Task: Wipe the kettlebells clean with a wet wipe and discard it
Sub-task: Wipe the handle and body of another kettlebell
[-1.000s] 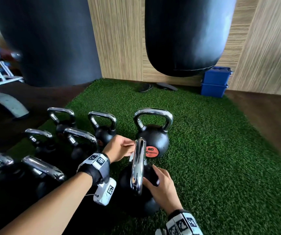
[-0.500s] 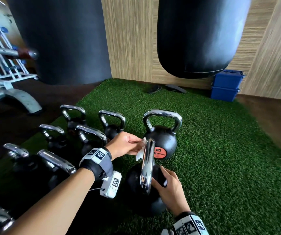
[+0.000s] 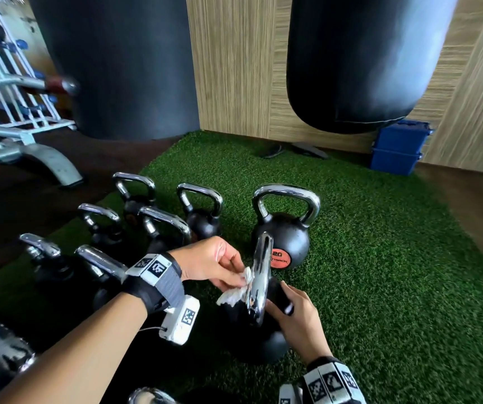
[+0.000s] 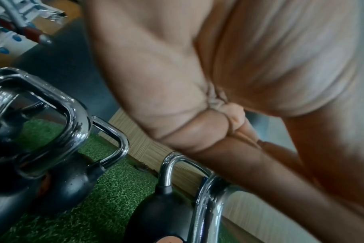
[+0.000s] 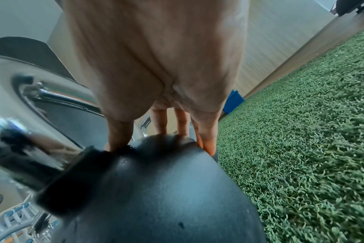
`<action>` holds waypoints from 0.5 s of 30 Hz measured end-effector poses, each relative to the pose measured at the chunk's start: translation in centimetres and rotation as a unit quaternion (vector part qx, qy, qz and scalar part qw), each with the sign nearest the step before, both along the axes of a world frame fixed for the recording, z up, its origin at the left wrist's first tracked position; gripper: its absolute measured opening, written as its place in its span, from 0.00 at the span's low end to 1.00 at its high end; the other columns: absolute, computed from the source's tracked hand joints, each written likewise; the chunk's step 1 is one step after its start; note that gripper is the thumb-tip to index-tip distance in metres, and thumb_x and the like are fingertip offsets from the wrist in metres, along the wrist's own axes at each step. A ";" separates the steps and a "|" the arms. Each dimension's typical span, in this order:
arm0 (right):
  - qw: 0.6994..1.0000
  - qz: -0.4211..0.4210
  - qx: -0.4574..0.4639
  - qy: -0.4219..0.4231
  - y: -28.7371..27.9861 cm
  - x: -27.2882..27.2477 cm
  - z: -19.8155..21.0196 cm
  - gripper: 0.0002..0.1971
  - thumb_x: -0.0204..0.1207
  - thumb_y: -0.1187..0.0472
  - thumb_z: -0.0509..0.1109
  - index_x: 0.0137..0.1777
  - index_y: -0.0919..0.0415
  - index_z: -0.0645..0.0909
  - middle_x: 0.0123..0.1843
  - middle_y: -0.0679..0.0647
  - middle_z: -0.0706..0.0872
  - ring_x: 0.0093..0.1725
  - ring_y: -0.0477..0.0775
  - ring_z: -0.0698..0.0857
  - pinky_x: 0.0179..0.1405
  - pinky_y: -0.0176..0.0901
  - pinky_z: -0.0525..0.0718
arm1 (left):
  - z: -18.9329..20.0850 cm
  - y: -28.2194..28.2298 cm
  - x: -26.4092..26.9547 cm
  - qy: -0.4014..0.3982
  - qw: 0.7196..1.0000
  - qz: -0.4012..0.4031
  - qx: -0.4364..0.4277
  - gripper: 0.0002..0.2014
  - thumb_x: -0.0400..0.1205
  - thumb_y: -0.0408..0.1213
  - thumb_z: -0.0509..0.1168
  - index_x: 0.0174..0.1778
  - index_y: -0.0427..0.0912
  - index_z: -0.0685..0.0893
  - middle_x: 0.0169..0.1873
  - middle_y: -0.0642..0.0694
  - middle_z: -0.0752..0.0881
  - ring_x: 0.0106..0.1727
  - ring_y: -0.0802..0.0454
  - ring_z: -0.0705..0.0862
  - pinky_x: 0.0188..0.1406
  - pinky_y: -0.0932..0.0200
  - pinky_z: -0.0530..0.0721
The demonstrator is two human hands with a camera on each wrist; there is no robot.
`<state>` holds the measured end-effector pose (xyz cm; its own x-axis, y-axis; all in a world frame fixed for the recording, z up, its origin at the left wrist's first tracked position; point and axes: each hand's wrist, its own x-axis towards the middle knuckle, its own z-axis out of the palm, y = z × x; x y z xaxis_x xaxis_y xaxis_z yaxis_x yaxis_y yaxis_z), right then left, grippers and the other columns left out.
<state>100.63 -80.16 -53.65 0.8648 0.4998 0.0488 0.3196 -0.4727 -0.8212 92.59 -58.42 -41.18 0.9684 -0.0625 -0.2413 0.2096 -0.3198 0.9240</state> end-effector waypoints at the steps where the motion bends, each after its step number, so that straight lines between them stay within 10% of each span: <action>1: 1.000 0.000 0.000 -0.002 0.0 0.0 0.0 0.36 0.71 0.42 0.77 0.78 0.52 0.75 0.74 0.51 0.78 0.71 0.49 0.78 0.72 0.40 0.73 | 0.0 0.0 -0.3 -0.002 1.000 -0.006 -0.001 0.10 0.77 0.21 0.75 0.39 0.42 0.90 0.35 0.45 0.93 0.35 0.55 0.92 0.36 0.63 0.90; 15: 1.000 -0.026 0.009 -0.007 0.2 0.5 -1.3 0.36 0.66 0.39 0.79 0.75 0.48 0.77 0.71 0.50 0.81 0.69 0.48 0.80 0.71 0.43 0.75 | -3.0 -1.8 -1.6 0.050 0.996 -0.009 0.076 0.10 0.76 0.28 0.79 0.36 0.47 0.89 0.30 0.53 0.91 0.34 0.61 0.90 0.38 0.64 0.91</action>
